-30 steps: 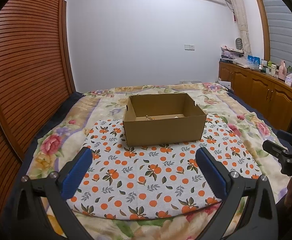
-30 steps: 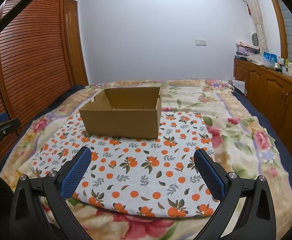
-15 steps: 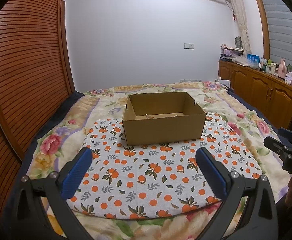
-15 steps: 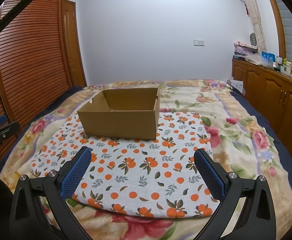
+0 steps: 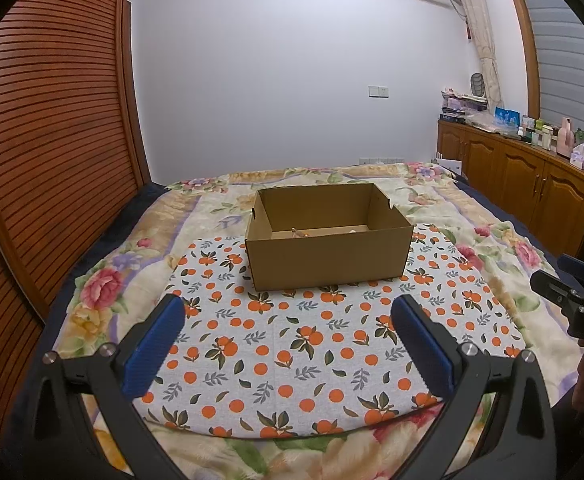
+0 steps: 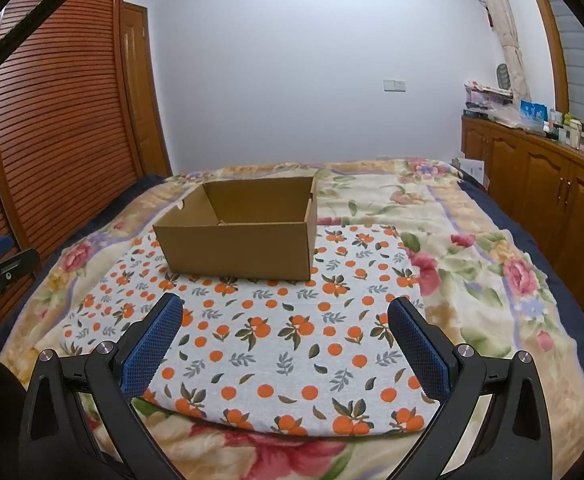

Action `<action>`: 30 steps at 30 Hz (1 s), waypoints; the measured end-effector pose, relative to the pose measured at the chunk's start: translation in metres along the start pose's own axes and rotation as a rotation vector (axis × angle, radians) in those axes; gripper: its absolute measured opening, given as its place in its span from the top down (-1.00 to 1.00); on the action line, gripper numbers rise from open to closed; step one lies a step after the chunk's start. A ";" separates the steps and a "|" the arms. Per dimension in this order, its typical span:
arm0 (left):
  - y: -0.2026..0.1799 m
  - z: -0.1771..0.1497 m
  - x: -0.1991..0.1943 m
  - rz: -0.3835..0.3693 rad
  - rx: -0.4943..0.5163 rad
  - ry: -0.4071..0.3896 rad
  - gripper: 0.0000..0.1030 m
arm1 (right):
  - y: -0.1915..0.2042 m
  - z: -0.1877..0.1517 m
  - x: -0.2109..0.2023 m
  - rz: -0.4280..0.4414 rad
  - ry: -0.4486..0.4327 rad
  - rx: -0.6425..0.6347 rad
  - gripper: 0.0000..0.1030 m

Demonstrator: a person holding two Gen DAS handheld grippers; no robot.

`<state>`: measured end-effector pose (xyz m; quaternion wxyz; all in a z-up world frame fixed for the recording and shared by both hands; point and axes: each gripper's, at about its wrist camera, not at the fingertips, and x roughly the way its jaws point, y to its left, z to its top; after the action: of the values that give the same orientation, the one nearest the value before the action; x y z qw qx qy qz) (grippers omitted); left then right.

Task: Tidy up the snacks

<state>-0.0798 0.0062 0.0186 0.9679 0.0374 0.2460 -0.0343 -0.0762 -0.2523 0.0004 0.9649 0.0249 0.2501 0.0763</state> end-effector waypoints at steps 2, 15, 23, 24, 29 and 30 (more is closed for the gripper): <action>0.000 0.000 0.000 -0.001 -0.001 -0.001 -1.00 | -0.001 0.000 0.000 0.000 0.001 0.000 -1.00; 0.000 0.000 0.000 -0.001 0.000 0.000 -1.00 | 0.000 0.000 0.000 0.000 0.000 0.000 -1.00; 0.000 0.000 0.000 0.000 0.001 -0.001 -1.00 | -0.001 0.000 0.000 0.000 -0.002 -0.002 -1.00; 0.000 0.000 0.000 0.000 0.000 -0.001 -1.00 | 0.001 0.000 0.000 -0.001 -0.001 0.000 -1.00; -0.001 0.000 0.000 0.000 -0.001 0.000 -1.00 | 0.000 0.000 0.000 0.000 0.000 0.000 -1.00; -0.001 0.000 0.000 0.000 0.000 0.000 -1.00 | -0.001 0.000 0.000 0.000 0.000 0.000 -1.00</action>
<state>-0.0800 0.0057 0.0183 0.9680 0.0372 0.2458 -0.0343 -0.0765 -0.2531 0.0003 0.9649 0.0248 0.2499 0.0765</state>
